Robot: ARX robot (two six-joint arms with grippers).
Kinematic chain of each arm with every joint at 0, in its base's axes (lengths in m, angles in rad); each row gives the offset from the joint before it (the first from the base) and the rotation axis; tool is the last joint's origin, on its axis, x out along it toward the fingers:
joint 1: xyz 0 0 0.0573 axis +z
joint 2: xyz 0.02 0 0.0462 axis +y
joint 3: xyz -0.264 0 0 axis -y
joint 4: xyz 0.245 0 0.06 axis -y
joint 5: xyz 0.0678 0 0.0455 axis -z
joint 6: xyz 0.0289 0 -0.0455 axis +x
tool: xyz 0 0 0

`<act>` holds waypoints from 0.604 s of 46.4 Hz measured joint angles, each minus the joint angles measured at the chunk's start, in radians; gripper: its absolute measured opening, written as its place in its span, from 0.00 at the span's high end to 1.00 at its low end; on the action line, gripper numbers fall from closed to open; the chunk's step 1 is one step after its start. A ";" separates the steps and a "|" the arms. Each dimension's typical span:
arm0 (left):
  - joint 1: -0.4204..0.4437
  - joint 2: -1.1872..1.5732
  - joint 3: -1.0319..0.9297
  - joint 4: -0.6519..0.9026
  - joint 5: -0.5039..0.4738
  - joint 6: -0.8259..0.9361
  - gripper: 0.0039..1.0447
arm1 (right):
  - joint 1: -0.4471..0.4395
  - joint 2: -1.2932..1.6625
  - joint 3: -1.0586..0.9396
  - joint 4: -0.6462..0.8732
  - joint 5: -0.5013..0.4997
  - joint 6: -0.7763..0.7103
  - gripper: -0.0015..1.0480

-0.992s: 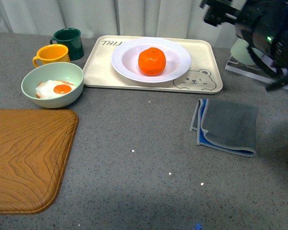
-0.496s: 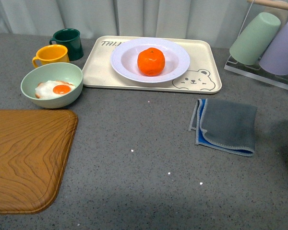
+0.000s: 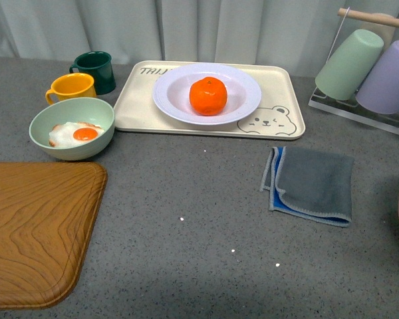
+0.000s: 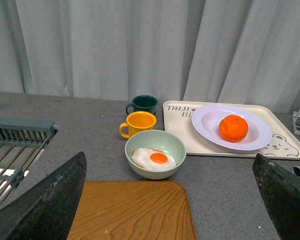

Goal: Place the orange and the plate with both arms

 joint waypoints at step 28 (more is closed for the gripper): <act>0.000 0.000 0.000 0.000 0.000 0.000 0.06 | 0.000 -0.504 -0.090 -0.402 -0.003 0.000 0.99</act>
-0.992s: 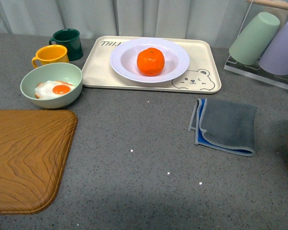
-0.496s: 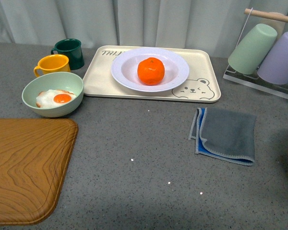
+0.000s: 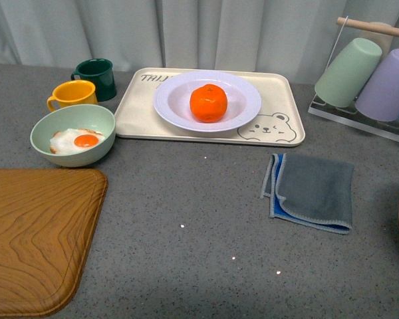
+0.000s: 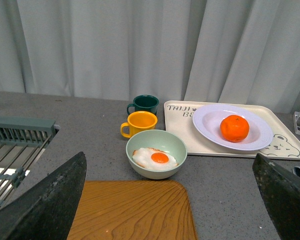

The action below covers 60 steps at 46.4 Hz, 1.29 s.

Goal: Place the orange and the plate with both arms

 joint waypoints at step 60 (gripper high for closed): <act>0.000 0.000 0.000 0.000 -0.001 0.000 0.06 | 0.000 -0.605 -0.005 -0.603 -0.003 0.000 0.99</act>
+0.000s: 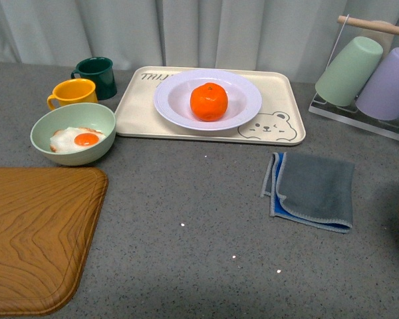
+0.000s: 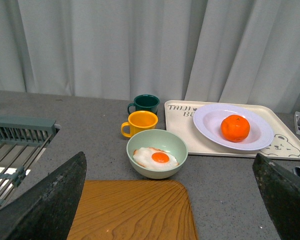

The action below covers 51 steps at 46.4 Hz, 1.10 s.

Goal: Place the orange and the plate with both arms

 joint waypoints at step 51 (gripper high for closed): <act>0.000 0.000 0.000 0.000 0.001 0.000 0.06 | 0.000 -0.015 0.000 -0.005 0.000 0.000 0.09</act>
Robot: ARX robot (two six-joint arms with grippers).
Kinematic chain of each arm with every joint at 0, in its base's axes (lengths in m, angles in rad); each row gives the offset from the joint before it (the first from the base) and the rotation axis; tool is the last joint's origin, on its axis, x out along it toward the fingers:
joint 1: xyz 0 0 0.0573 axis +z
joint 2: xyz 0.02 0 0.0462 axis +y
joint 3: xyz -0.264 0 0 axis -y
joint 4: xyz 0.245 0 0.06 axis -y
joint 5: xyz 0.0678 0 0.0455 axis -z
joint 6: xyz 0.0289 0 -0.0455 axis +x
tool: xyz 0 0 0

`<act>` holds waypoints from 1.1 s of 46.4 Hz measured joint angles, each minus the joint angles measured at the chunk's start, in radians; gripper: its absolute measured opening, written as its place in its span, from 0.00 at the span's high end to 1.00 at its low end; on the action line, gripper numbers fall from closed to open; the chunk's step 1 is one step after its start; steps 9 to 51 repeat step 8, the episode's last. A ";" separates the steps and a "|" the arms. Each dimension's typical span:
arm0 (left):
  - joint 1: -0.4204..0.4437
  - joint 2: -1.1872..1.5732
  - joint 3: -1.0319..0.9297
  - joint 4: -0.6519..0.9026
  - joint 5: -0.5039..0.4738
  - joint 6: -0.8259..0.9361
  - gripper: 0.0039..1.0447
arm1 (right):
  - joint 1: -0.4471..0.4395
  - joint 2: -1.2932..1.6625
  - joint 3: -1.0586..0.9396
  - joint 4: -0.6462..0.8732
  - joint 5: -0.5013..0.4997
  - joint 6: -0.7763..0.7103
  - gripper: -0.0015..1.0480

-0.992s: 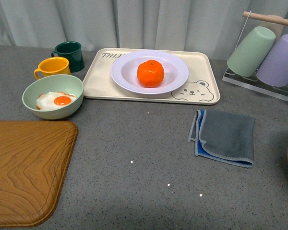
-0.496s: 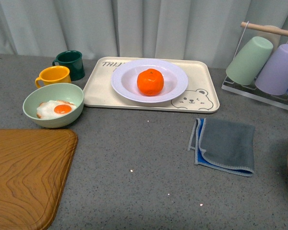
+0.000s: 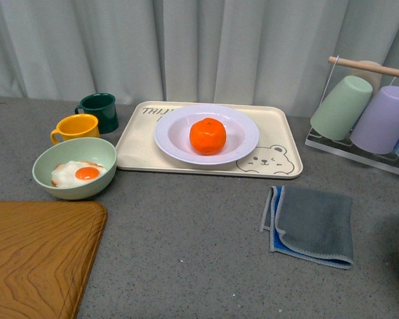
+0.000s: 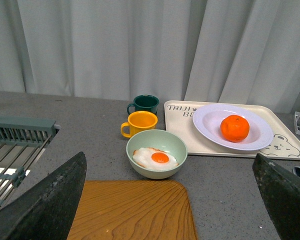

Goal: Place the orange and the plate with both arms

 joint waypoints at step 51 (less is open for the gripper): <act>0.000 0.000 0.000 0.000 0.000 0.000 0.06 | 0.000 0.000 0.000 0.000 0.000 0.000 0.09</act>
